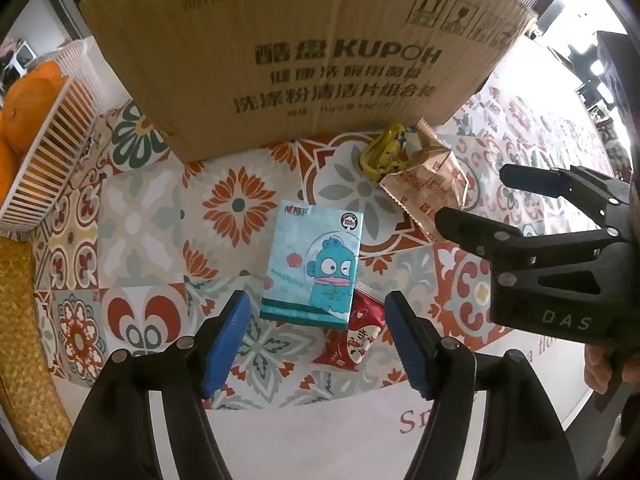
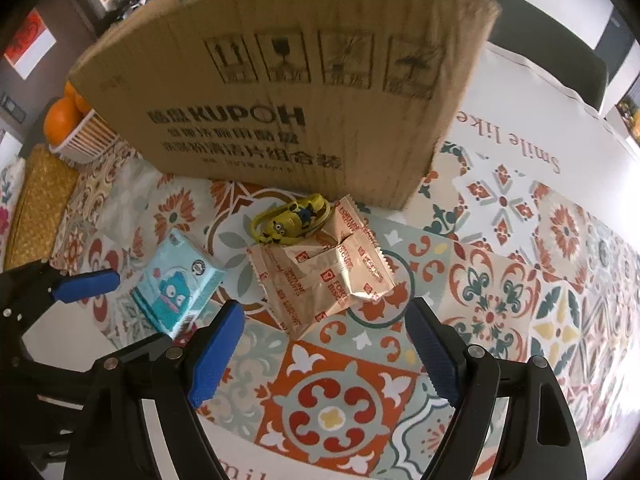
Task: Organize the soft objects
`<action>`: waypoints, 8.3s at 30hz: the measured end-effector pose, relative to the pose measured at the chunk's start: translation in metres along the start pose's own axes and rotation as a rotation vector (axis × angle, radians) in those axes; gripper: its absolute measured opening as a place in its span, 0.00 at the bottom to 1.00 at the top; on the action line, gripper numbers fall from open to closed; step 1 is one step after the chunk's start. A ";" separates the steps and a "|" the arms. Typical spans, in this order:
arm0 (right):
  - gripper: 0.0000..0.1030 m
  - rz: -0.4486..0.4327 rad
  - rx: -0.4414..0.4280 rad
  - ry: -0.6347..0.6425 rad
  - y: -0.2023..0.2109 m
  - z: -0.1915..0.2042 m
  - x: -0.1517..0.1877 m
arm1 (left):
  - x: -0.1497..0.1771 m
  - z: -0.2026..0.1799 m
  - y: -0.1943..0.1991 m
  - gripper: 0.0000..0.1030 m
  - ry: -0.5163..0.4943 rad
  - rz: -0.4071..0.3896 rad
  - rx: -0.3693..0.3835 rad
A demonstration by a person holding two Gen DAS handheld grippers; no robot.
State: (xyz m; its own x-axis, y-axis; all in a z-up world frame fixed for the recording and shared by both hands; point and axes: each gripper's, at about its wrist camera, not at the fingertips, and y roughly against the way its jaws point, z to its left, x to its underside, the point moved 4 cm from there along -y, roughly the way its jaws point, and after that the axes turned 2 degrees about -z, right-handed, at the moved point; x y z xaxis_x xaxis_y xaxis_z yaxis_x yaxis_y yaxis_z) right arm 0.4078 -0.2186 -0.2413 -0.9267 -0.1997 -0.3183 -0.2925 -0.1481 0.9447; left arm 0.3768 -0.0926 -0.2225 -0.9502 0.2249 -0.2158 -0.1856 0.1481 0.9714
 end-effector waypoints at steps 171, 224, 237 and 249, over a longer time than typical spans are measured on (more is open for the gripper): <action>0.66 -0.361 0.102 -0.207 0.155 0.013 -0.001 | -0.031 -0.011 0.134 0.58 -0.098 -0.375 -0.027; 0.67 -0.118 0.072 -0.243 0.042 0.007 0.096 | 0.051 -0.036 -0.024 0.32 -0.201 -0.070 0.039; 0.67 -0.109 0.059 -0.248 0.036 0.001 0.093 | 0.041 -0.041 -0.033 0.21 -0.162 -0.084 0.042; 0.67 -0.194 -0.015 -0.168 0.036 0.010 0.060 | 0.038 -0.002 0.011 0.21 0.013 -0.252 0.016</action>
State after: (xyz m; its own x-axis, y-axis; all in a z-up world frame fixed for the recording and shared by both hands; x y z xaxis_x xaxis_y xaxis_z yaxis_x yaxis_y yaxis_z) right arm 0.3398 -0.2265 -0.2259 -0.8799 -0.0028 -0.4751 -0.4667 -0.1822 0.8654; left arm 0.3381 -0.0839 -0.2196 -0.8777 0.1667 -0.4493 -0.4129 0.2127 0.8856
